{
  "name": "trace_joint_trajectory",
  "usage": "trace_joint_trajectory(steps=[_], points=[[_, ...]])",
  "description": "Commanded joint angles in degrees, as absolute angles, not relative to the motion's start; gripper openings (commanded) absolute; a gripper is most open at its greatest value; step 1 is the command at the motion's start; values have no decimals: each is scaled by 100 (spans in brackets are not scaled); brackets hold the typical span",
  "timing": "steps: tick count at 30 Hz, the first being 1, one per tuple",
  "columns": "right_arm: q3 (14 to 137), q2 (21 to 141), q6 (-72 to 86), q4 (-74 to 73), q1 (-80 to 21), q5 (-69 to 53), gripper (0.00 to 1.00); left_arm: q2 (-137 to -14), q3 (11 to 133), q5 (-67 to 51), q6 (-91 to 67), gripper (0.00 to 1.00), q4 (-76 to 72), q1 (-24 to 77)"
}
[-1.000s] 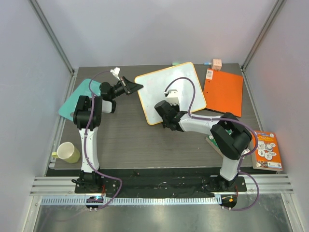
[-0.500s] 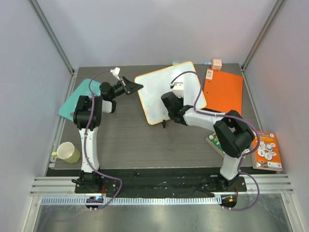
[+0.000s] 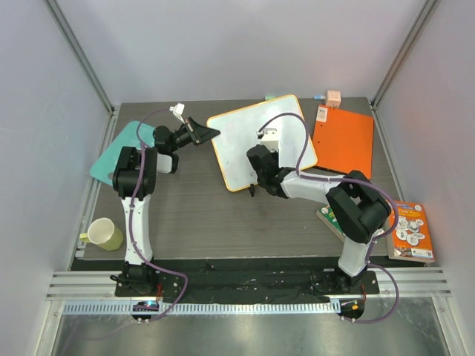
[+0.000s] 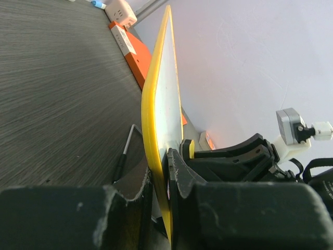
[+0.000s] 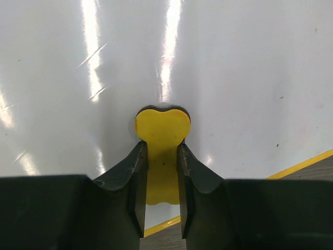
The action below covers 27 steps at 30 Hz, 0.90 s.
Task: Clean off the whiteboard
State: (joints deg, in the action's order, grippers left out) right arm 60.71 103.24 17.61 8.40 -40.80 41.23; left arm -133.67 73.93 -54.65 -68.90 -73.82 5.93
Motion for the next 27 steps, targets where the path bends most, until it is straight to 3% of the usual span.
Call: trace_joint_trajectory(steps=[1,27], points=[[5950,10459,1828,1406,-4368,3674,1,-13412,7515,-5933,-6574,0,-8824,677],[6926,11118,2426,1002,-5361,3252,1,-13386,7515,-5924,-6583,0,-8842,677]])
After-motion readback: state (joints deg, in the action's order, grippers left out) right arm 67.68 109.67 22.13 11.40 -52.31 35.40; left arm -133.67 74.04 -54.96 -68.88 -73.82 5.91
